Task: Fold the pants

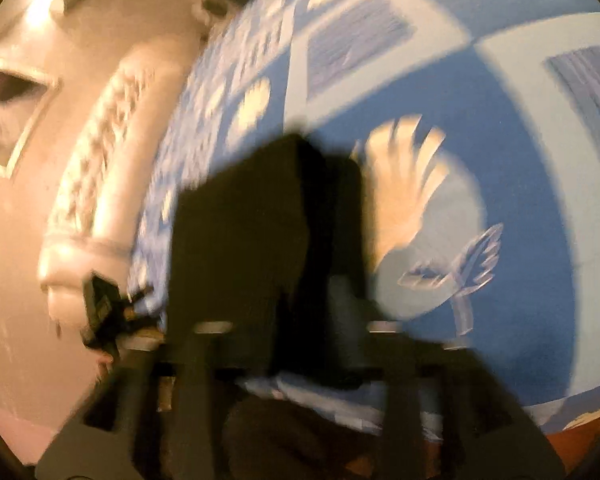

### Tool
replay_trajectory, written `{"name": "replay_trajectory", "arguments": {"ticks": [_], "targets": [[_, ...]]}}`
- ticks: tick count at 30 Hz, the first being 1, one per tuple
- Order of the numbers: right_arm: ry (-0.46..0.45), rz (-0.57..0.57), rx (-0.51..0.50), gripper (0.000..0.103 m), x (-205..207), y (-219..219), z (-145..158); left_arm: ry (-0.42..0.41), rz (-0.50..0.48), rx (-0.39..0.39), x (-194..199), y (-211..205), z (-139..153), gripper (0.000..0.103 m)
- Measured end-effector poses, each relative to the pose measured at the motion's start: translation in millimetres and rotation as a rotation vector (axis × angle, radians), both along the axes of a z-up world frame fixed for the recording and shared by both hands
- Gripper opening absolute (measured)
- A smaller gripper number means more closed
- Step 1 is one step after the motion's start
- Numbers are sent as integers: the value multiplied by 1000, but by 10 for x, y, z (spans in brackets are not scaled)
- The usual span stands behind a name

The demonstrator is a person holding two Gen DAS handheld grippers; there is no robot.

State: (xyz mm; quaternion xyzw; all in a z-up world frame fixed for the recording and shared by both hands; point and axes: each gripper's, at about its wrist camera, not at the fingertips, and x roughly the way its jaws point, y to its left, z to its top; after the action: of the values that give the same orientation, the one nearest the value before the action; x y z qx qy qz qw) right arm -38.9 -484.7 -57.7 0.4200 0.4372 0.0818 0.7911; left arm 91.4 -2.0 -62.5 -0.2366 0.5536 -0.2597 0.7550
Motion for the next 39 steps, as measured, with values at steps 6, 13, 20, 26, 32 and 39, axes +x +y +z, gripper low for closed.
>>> {"name": "replay_trajectory", "arguments": {"ticks": [6,13,20,26,32,39], "targets": [[-15,-60,105,86,170,-208,-260,18,-22,-59,404,-159,-152,82],[0,37,99,91,632,24,-513,37,-35,-91,800,-304,-321,82],[-52,46,184,86,959,88,-577,80,12,-190,1050,-316,-378,85],[-23,72,158,48,946,54,-677,4,-30,-104,1060,-514,-307,69],[-30,64,158,45,912,43,-697,-95,-97,84,968,-693,-237,35],[-42,50,151,44,890,82,-669,-142,-97,197,940,-806,-150,28]]}}
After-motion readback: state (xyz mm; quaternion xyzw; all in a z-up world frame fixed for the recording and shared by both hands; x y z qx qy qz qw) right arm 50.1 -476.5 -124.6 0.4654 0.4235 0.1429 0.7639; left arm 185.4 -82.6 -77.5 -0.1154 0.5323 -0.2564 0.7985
